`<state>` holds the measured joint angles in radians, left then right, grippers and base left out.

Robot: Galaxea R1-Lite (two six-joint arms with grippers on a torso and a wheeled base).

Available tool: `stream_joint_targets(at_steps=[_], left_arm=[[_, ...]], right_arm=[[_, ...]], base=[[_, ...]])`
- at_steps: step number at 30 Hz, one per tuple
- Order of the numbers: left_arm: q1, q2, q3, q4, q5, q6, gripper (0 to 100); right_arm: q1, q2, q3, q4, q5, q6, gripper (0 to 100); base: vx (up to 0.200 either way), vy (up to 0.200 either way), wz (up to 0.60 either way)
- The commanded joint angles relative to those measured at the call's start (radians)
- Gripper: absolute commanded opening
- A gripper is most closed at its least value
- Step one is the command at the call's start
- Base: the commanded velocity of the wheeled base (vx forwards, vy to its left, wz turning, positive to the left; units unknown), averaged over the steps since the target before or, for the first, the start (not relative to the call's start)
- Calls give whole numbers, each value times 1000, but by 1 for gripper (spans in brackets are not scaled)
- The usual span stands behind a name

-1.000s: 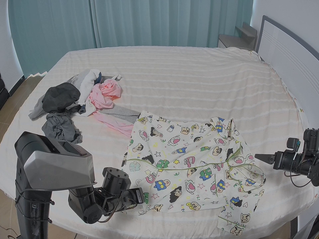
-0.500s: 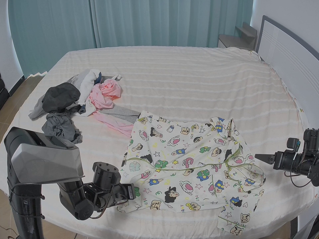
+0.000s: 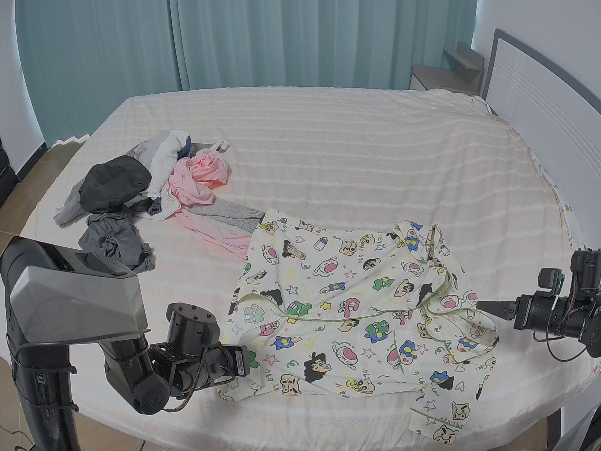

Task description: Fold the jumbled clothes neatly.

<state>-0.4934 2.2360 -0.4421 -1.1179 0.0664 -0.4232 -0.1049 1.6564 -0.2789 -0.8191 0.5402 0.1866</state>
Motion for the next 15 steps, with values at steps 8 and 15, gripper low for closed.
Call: stream_joint_targets(at_steps=[8, 15], left_arm=[[-24, -18, 34, -2, 3, -2, 0], [-31, -76, 62, -2, -5, 21, 0]], right_arm=[[143, 79, 106, 12, 33, -6, 100], [223, 263, 115, 2, -57, -21, 100]], base=[[0, 0, 0], [0, 0, 0]])
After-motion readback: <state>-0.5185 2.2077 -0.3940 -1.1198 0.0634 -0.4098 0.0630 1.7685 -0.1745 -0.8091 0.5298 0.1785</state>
